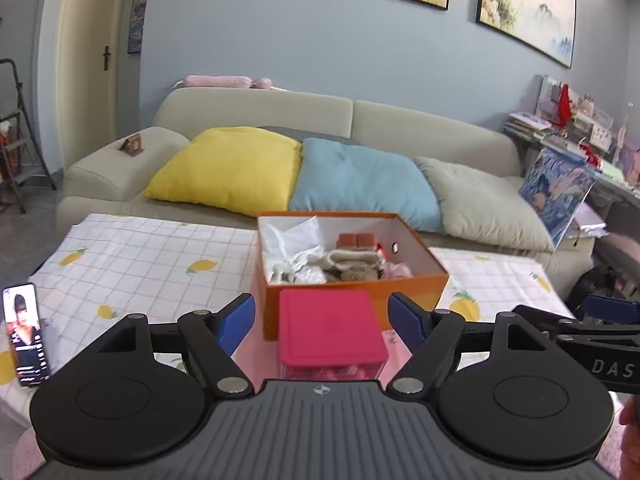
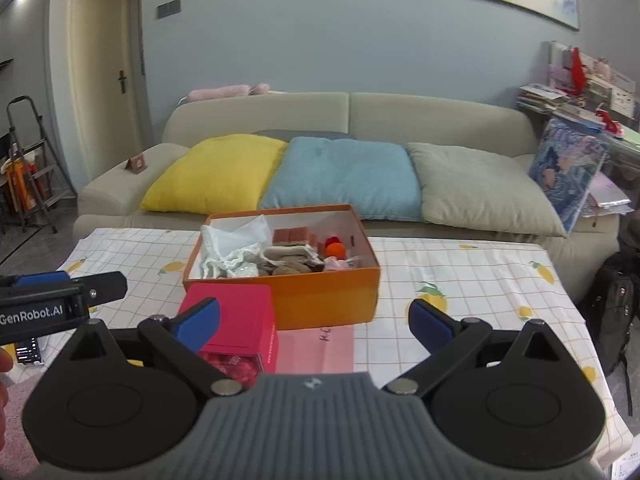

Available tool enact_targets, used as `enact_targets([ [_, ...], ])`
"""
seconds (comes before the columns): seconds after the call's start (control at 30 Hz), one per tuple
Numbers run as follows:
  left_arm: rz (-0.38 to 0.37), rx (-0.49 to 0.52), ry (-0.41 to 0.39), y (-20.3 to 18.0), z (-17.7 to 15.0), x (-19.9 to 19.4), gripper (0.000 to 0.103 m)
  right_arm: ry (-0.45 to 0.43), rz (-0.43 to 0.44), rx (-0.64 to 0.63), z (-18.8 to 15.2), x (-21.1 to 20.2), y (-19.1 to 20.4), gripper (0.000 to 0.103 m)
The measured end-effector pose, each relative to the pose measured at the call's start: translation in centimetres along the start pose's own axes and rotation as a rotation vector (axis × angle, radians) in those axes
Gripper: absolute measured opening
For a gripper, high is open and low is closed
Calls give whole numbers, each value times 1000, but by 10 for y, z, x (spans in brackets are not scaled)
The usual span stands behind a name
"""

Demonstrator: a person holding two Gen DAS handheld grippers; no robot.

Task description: Organize soft objects

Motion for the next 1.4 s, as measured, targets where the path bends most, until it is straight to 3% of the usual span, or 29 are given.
enact_targets([
  [0.17, -10, 24, 47, -10, -16, -9, 90, 12, -75, 37, -19, -19, -12, 99],
  [0.4, -68, 126, 77, -36, -29, -7, 90, -19, -108, 58, -22, -21, -19, 100],
  [0.63, -71, 130, 98, -38, -32, -5, 90, 28, -128, 112, -30, -16, -32, 100],
  [1.4, -100, 149, 104, -44, -32, -4, 90, 34, -85, 118, -30, -15, -32, 100],
])
Point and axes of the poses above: each gripper's, at about its wrist camera, not at the fingertips, and x roughly the way its jaws point, y to its left, z to its top, the point moved 5 cm from there along x, roughly the way its jaws point, and after that the axes turned 11 degrees about -y, right-handed, at the moved point
